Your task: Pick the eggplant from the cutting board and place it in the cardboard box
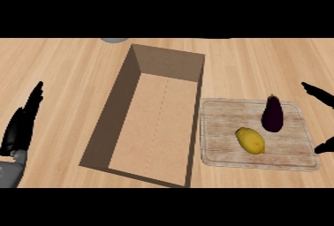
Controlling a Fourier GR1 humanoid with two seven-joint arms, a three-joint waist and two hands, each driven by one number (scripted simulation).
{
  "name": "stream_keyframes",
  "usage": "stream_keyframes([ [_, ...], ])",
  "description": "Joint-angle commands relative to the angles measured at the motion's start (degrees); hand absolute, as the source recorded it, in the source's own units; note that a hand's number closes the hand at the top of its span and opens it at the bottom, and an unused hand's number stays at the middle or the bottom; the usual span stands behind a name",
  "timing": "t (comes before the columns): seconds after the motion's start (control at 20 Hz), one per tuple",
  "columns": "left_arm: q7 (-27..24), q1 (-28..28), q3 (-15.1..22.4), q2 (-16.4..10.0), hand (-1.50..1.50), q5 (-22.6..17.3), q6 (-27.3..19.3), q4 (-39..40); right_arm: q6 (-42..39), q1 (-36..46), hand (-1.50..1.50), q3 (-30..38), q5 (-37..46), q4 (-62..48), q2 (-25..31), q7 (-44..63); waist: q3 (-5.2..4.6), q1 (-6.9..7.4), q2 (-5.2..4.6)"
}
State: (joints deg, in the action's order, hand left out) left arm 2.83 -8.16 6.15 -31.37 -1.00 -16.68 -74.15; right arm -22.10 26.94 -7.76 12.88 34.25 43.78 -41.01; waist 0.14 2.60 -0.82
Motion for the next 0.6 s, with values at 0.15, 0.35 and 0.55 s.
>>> stream_keyframes([
  [0.15, 0.7, 0.5, -0.7, 0.6, 0.0, 1.2, 0.1, -0.7, -4.3, 9.5, -1.5, -6.8, 9.8, -9.9, -3.0, -0.3, 0.0, -0.35, 0.25],
  [0.35, -0.2, 0.6, -0.2, 4.2, 0.0, 3.5, -2.3, 1.0, -2.0, 12.2, -1.5, -8.1, 13.9, -14.3, -4.3, -1.7, -0.04, -1.13, 0.35],
  [0.55, -4.0, 2.3, -4.1, 1.8, 0.0, 1.4, 2.1, 2.4, 0.6, 16.3, -1.5, -7.2, 15.7, -19.1, -9.0, 0.6, -0.05, -1.0, 0.36],
])
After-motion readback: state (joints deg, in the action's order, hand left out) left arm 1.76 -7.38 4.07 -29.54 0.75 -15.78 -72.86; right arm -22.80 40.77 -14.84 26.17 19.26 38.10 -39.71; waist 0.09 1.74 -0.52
